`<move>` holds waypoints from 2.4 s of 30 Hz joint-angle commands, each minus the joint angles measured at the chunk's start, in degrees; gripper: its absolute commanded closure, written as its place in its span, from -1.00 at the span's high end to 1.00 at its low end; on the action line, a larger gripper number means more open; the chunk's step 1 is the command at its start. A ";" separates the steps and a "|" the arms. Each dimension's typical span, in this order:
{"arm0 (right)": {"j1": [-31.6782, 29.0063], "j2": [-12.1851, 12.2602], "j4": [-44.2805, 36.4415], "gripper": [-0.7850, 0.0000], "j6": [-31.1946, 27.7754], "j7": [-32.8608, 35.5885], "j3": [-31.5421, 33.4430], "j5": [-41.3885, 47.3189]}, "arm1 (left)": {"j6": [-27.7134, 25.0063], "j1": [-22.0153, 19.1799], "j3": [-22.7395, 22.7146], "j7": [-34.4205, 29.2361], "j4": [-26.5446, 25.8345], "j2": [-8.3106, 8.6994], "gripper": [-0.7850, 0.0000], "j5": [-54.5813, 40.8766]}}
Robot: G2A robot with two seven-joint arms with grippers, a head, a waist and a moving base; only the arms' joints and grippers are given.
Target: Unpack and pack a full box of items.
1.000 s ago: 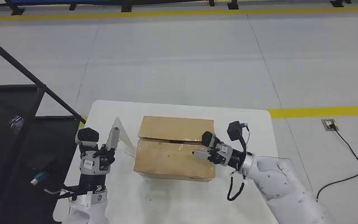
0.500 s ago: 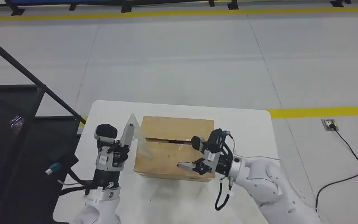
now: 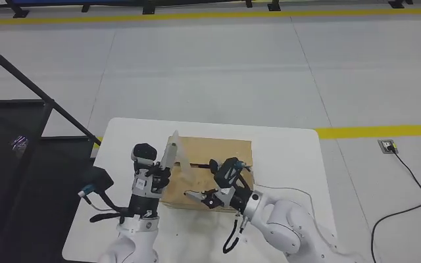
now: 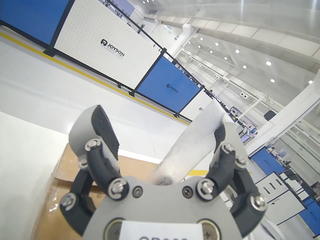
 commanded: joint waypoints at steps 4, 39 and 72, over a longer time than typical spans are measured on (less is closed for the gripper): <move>1.66 -0.75 2.45 -0.87 -0.12 -0.40 -0.51 0.83 | 0.22 0.03 0.57 0.10 0.01 0.05 1.00 0.09; 12.53 1.95 -3.15 -1.00 -1.15 47.15 13.60 27.61 | -3.25 2.62 -9.78 9.66 9.08 2.21 1.00 24.33; 31.45 -0.66 -2.18 -1.00 28.13 62.52 2.48 18.01 | -0.42 4.36 -18.09 21.51 21.56 3.36 1.00 26.70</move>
